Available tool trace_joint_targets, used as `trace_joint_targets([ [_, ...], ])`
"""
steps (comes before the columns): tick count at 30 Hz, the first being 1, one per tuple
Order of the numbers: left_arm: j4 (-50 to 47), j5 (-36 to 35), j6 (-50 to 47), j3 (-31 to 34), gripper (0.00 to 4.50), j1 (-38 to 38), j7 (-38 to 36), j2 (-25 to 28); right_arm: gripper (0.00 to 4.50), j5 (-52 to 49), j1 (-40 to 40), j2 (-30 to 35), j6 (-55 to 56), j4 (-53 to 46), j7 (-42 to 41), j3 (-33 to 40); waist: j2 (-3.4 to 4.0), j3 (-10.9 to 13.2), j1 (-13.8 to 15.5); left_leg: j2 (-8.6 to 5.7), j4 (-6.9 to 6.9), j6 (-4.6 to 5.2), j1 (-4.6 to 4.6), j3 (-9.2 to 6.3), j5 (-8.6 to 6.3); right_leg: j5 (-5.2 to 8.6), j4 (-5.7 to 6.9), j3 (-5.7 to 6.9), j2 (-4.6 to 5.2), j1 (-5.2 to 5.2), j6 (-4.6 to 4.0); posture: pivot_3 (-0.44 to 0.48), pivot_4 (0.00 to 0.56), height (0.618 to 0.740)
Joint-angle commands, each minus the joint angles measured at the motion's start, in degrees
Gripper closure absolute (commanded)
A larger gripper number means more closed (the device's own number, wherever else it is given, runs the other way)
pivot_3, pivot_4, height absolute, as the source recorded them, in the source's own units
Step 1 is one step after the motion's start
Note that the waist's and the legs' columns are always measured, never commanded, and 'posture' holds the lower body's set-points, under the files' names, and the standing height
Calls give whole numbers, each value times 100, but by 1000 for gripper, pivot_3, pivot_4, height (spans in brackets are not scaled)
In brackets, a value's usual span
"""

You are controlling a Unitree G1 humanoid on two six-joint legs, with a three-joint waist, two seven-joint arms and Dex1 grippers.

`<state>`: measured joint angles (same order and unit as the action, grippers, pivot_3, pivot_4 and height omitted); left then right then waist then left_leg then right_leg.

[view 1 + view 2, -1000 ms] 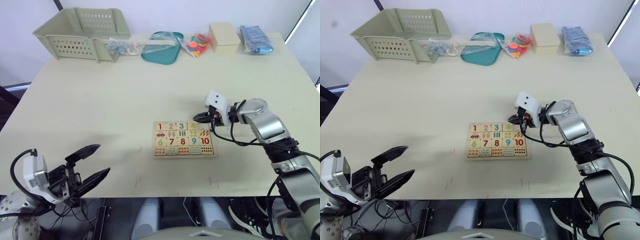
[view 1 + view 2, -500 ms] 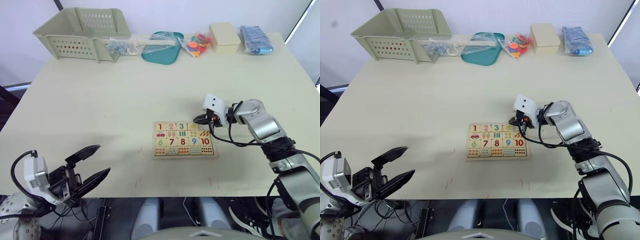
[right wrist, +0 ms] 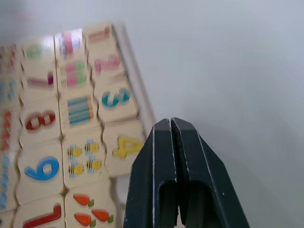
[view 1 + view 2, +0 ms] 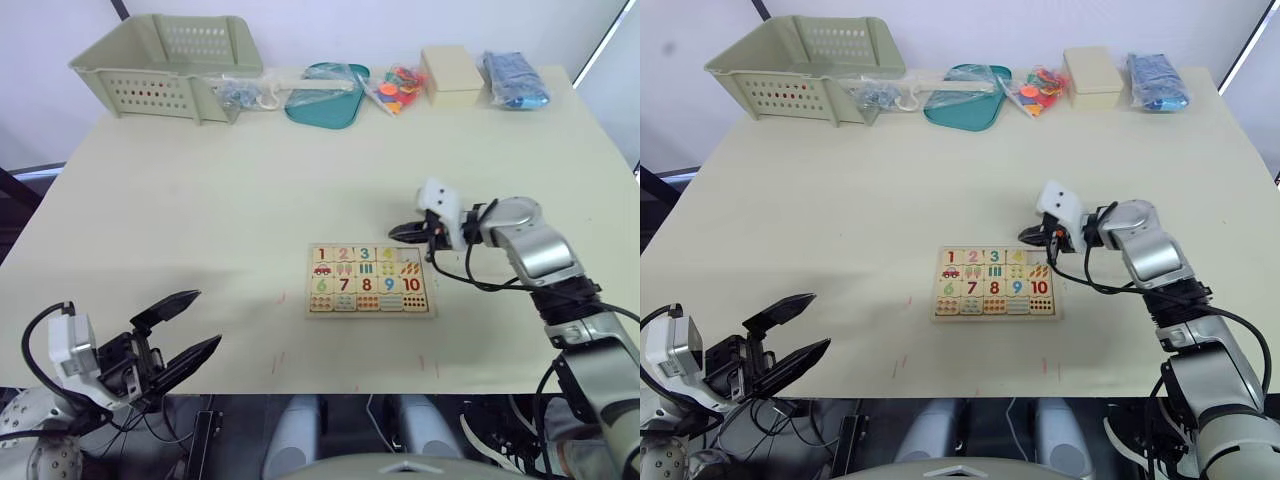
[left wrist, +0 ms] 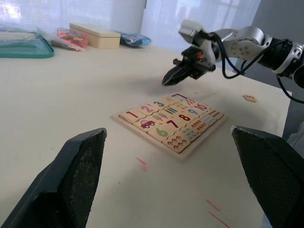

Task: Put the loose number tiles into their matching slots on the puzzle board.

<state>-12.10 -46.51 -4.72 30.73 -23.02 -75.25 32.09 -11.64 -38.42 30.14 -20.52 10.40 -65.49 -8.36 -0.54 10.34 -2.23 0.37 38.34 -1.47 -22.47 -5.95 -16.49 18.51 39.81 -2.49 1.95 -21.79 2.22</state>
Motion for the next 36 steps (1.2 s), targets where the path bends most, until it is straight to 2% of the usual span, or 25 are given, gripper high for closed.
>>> trace_joint_targets([
  [1,-201,20,-23,38,0,-58,337,-94,4455,-599,422,125,330,-383,-65,725,0,0,0,0,0,0,0,-1,0,0,0,1,0,1,0,0,150,740],
  [9,-305,120,-67,98,0,-203,1174,-453,4455,-1330,2075,552,650,-630,314,2336,0,0,10,-2,2,1,8,0,0,0,4,0,-5,15,1,0,150,740],
  [12,-325,183,-49,98,0,-245,1511,-622,3677,-1502,2922,624,875,-623,409,2998,0,0,1,-2,1,1,28,11,0,-1,7,-10,-8,28,1,0,150,740],
  [13,-333,183,-53,95,0,-260,1596,-668,3202,-1501,3197,638,987,-632,459,3179,0,0,3,-1,0,1,37,13,0,0,7,-9,-8,36,1,0,150,740],
  [15,-348,173,-59,103,0,-280,1708,-734,2625,-1525,3576,625,1108,-687,579,3426,0,0,19,-3,-3,2,48,22,-1,0,4,-6,-17,50,1,0,150,740],
  [17,-345,166,-71,123,0,-294,1830,-788,1752,-1543,3986,597,1265,-732,702,3685,1,0,15,-3,-3,2,51,31,-1,1,3,-10,-18,52,2,0,150,740],
  [20,-316,157,-74,152,0,-311,2001,-851,194,-1558,4475,562,1500,-692,812,3962,1,0,-7,-3,-2,2,68,44,-1,0,8,-27,-27,58,3,0,150,740],
  [21,-300,159,-71,158,0,-318,2061,-878,56,-1571,4613,540,1566,-652,850,4046,1,-1,-12,-2,-2,2,75,50,-1,0,7,-30,-30,66,3,0,150,740],
  [29,-183,201,-77,148,0,-436,2288,-978,56,-1728,5608,336,1947,-294,1130,4743,-1,-3,5,4,-2,2,82,81,-1,1,5,-51,-45,68,4,0,150,740],
  [36,-150,201,-140,54,0,-438,2271,-924,56,-1929,6172,306,2067,-203,1040,4976,0,-3,-6,5,-3,3,82,85,-1,2,3,-56,-43,68,4,0,150,740],
])
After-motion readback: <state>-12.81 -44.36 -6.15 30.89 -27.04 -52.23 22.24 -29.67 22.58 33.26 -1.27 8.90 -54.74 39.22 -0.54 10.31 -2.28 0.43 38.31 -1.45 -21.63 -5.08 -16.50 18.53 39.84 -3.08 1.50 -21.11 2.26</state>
